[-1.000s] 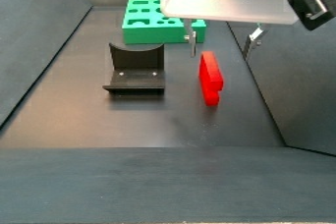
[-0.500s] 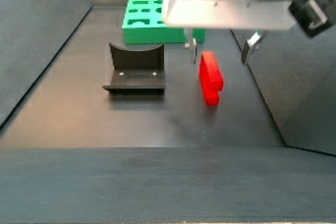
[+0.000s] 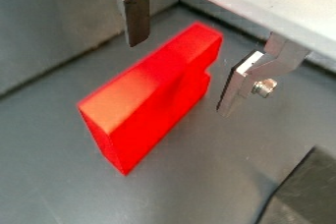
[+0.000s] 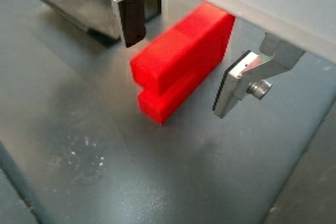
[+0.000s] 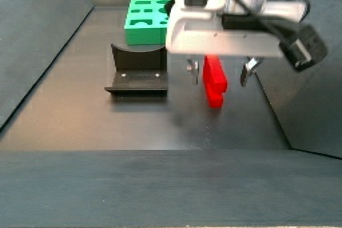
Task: Pick up the double-square object. Move up. Rotate the double-square object. Place the double-square object on the fixture. Regrasp the double-square object. Move to above the board. Insert the double-square object.
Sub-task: Rotate the double-square object, then move up, then place the double-square object on the fixture.
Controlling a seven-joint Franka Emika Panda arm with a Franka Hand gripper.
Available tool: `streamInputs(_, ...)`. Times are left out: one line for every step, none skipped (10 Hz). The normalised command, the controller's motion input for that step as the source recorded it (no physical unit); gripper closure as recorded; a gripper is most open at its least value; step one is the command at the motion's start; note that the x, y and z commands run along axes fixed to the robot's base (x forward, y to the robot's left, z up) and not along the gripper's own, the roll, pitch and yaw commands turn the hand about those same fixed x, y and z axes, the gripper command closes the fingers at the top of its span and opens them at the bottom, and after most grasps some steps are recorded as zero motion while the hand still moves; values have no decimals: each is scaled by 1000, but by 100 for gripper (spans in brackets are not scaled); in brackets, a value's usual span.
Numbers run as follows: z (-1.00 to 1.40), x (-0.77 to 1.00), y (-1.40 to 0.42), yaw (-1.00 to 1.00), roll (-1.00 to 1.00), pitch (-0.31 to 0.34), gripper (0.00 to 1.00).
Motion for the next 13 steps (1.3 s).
streamInputs(-763,48,15,-25,-8,-15,0)
streamInputs(-536,42,12,-17,-10,-25,0)
streamInputs(-406,37,10,-12,-12,-30,0)
streamInputs(-277,34,9,-8,-13,-34,0)
streamInputs(0,0,0,0,0,0,100)
streamInputs(833,0,0,0,0,0,100)
streamInputs(807,-16,-3,-1,-2,12,100)
streamInputs(748,-30,-5,-2,-3,23,100)
streamInputs(586,-21,2,-7,-2,38,100)
streamInputs(442,-16,6,-12,-1,45,100)
streamInputs(237,-16,8,-17,2,43,100)
streamInputs(1000,0,0,0,0,0,100)
streamInputs(1000,-2,0,-3,2,2,100)
